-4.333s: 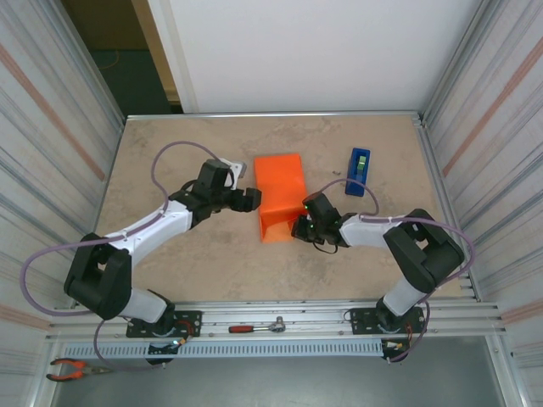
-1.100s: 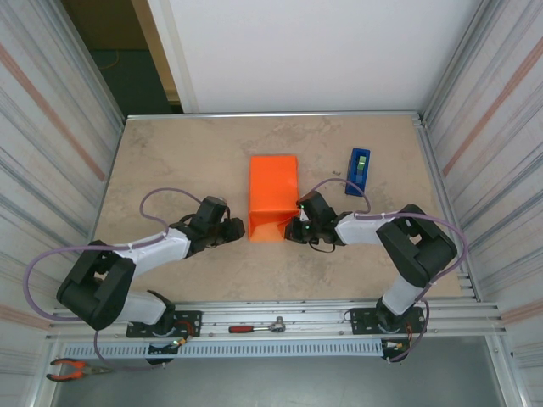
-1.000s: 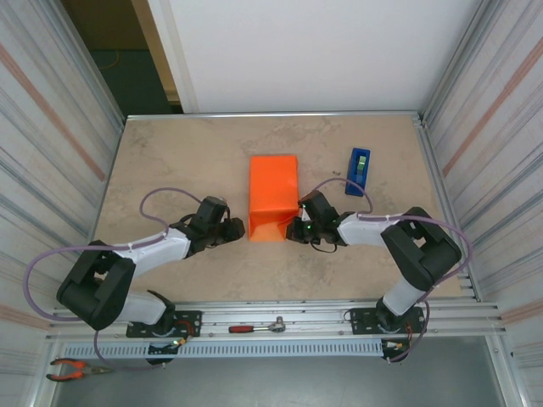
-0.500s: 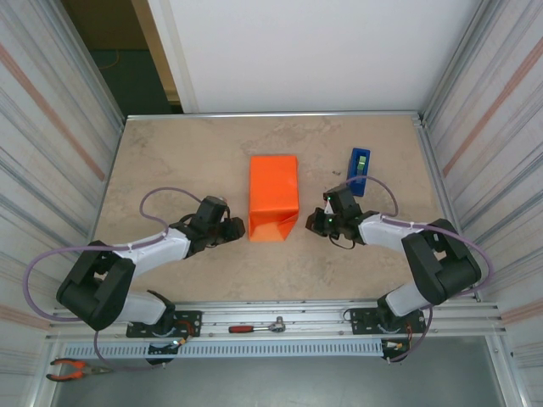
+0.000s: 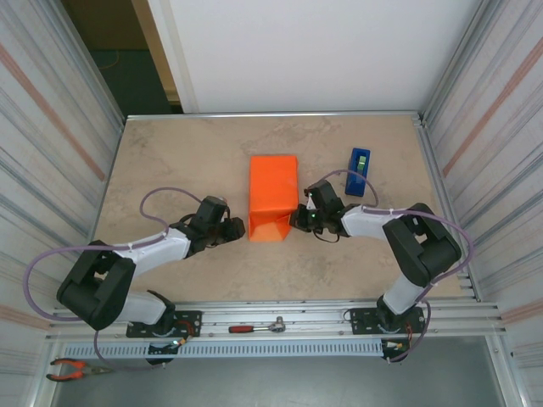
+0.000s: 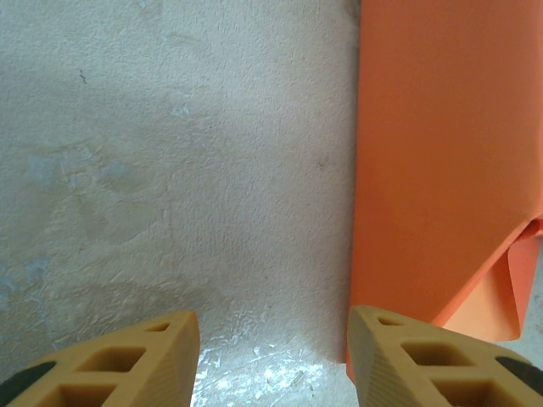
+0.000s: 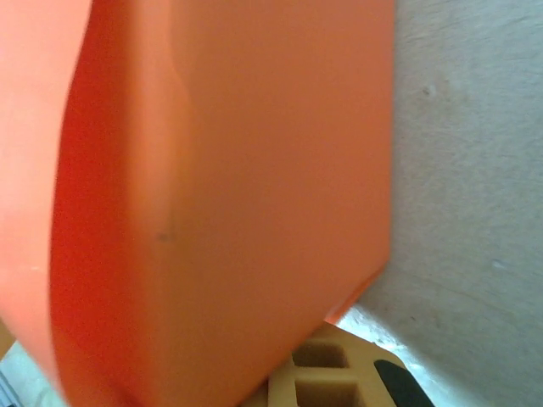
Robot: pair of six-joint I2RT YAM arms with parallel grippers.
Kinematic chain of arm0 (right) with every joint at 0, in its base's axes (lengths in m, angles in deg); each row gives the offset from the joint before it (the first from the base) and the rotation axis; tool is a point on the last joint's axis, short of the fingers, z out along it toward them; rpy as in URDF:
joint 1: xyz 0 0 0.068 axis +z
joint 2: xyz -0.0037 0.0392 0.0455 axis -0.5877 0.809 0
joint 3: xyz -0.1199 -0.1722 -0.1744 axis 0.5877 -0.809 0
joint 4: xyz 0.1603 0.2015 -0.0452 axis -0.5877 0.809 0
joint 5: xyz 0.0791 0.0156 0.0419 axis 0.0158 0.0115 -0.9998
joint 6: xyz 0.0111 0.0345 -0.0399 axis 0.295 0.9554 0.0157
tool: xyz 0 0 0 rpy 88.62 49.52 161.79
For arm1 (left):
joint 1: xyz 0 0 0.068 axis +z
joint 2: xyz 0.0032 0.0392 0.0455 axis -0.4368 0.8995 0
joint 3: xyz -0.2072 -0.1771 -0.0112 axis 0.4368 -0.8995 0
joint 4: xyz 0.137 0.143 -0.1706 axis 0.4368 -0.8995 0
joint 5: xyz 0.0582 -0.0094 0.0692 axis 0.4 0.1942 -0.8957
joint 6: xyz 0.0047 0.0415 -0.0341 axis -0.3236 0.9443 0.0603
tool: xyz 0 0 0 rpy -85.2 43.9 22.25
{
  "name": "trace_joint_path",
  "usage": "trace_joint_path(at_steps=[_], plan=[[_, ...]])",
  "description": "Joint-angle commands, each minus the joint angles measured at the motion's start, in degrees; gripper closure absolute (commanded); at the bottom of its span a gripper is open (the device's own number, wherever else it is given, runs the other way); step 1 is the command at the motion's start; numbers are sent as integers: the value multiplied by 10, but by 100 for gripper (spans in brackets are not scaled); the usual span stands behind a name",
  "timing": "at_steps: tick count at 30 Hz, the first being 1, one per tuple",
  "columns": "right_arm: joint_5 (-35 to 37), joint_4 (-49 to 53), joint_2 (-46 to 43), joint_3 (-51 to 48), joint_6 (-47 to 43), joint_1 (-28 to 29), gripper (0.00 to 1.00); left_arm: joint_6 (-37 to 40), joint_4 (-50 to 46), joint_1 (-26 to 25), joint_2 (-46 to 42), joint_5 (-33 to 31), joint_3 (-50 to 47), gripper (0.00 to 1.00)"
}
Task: Wrap the gift box in paper
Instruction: Fold the wrapping paper for the gift box.
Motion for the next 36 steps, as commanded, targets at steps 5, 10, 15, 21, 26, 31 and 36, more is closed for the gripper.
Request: trace_joint_path(at_steps=[5,10,15,21,26,31,36], plan=[[-3,-44,45,0,41,15,100,11,8,-1,10,-2,-1,50],[-1,-52,56,-9,47,16,100,10,9,-1,9,-1,-1,50],[10,-32,48,-19,42,16,100,9,-18,4,2,-15,10,50],[18,-24,47,-31,41,16,100,18,-33,41,26,20,25,61],[18,-21,50,-35,39,16,100,52,-19,44,54,60,46,76],[17,-17,50,-35,38,17,100,44,1,31,16,30,22,70],[16,-17,53,-35,37,18,100,32,32,17,-56,15,-20,52]])
